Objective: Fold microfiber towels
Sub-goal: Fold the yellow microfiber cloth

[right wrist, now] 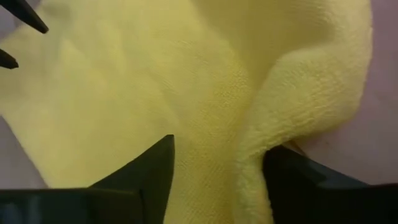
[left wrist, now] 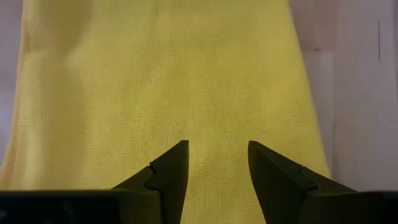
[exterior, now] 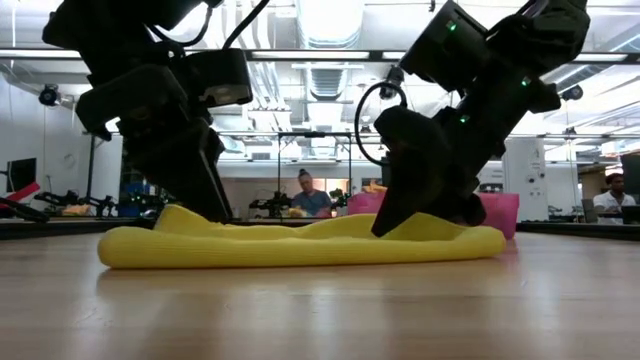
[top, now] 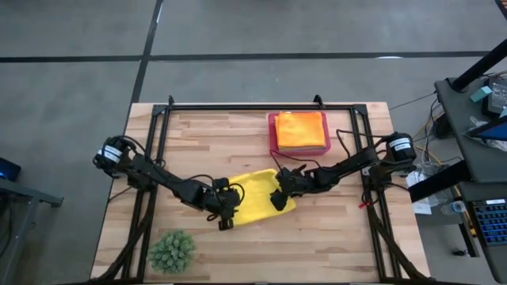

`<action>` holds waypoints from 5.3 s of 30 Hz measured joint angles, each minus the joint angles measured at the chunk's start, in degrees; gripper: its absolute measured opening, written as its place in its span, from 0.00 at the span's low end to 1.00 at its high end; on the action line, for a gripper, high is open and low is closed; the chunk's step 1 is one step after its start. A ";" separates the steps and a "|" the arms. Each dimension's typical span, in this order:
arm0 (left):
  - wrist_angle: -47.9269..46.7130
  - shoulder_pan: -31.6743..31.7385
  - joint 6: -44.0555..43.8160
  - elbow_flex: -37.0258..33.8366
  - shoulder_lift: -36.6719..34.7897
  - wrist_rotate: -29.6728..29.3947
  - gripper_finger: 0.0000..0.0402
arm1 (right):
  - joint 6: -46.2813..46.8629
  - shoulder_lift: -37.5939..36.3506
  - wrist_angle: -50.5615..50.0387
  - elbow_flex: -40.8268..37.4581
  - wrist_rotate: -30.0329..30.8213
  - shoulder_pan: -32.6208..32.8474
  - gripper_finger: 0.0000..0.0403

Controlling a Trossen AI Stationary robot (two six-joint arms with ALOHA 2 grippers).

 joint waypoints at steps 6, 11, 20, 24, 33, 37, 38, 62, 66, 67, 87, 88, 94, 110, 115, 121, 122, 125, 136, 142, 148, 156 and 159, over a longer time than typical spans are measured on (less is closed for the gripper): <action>0.03 0.01 0.02 0.00 0.00 -0.09 0.37 | -0.82 -0.04 0.12 0.00 -0.04 0.00 0.31; 0.05 0.09 0.04 0.00 0.00 -1.32 0.37 | -2.82 -0.06 0.46 0.00 -0.04 0.10 0.10; -2.88 0.18 0.08 0.32 -0.80 -1.46 0.37 | -4.50 -1.40 -0.49 0.00 -0.24 0.28 0.03; -10.49 -0.19 -0.77 0.85 -4.42 -1.47 0.37 | -5.32 -4.63 -5.39 0.00 -0.17 0.28 0.03; -13.89 -1.29 -3.07 -2.19 -8.79 -1.34 0.37 | -4.96 -14.10 -18.12 0.02 2.60 0.28 0.03; -7.13 -1.27 -3.06 -5.03 -6.27 -1.44 0.37 | -3.95 -16.20 -16.15 0.04 3.01 0.45 0.03; -6.00 -1.27 -3.06 -5.36 -5.50 -1.41 0.37 | -3.64 -16.26 -14.83 0.04 2.96 0.54 0.03; 3.22 -1.01 -3.02 -7.45 -1.03 -2.81 0.37 | -8.07 6.89 5.00 15.44 2.60 0.63 0.03; 3.22 -1.01 -3.02 -7.48 -1.03 -2.92 0.37 | -9.89 9.70 3.62 19.15 2.60 0.61 0.03; 3.24 -1.01 -3.02 -7.50 -1.03 -2.94 0.37 | -10.27 10.41 1.87 20.32 2.72 0.61 0.03; 3.75 -0.94 -3.06 -7.56 -1.03 -2.99 0.37 | -16.19 13.06 -9.48 27.26 -0.46 0.92 0.53; 3.75 -0.94 -3.06 -7.55 -1.03 -2.99 0.37 | -16.60 12.81 -9.99 27.26 -0.46 0.93 0.55; 2.41 -0.94 -3.02 -6.86 -1.64 -2.99 0.37 | -19.07 11.06 -14.16 27.21 -0.46 1.31 0.64; 0.06 -0.94 0.19 -6.82 -14.34 -3.76 0.37 | -30.73 9.99 -5.15 27.30 -3.46 6.18 0.61; 3.52 -0.67 4.88 -6.84 -17.82 -8.76 0.37 | -32.74 7.27 -9.30 27.18 -2.81 7.15 0.59; 10.66 0.95 12.50 -6.86 -18.07 -11.84 0.37 | -35.05 2.91 -22.45 27.06 10.87 8.90 0.52; 11.55 1.50 13.24 -6.86 -17.73 -11.82 0.37 | -34.77 2.03 -25.14 26.88 12.65 8.92 0.49; 12.20 3.05 13.58 -6.84 -16.42 -11.79 0.37 | -33.10 -0.26 -30.35 25.75 14.21 8.30 0.36; 20.52 9.29 16.53 -5.95 -8.38 -2.87 0.37 | -34.21 -5.55 -22.37 12.70 18.13 5.49 0.02; 19.46 11.08 16.64 -4.71 -5.54 1.83 0.37 | -36.44 -3.94 -5.73 4.49 17.90 2.97 0.02; 18.87 11.08 16.57 -4.61 -5.72 5.97 0.37 | -39.19 -0.24 10.52 0.44 11.05 2.56 0.02; 15.00 11.06 16.48 -4.04 -8.40 6.57 0.37 | -37.59 6.57 22.60 4.65 0.87 4.64 0.02; 14.45 11.03 16.44 -4.05 -9.85 6.61 0.37 | -39.30 9.82 21.50 9.11 -1.95 7.02 0.02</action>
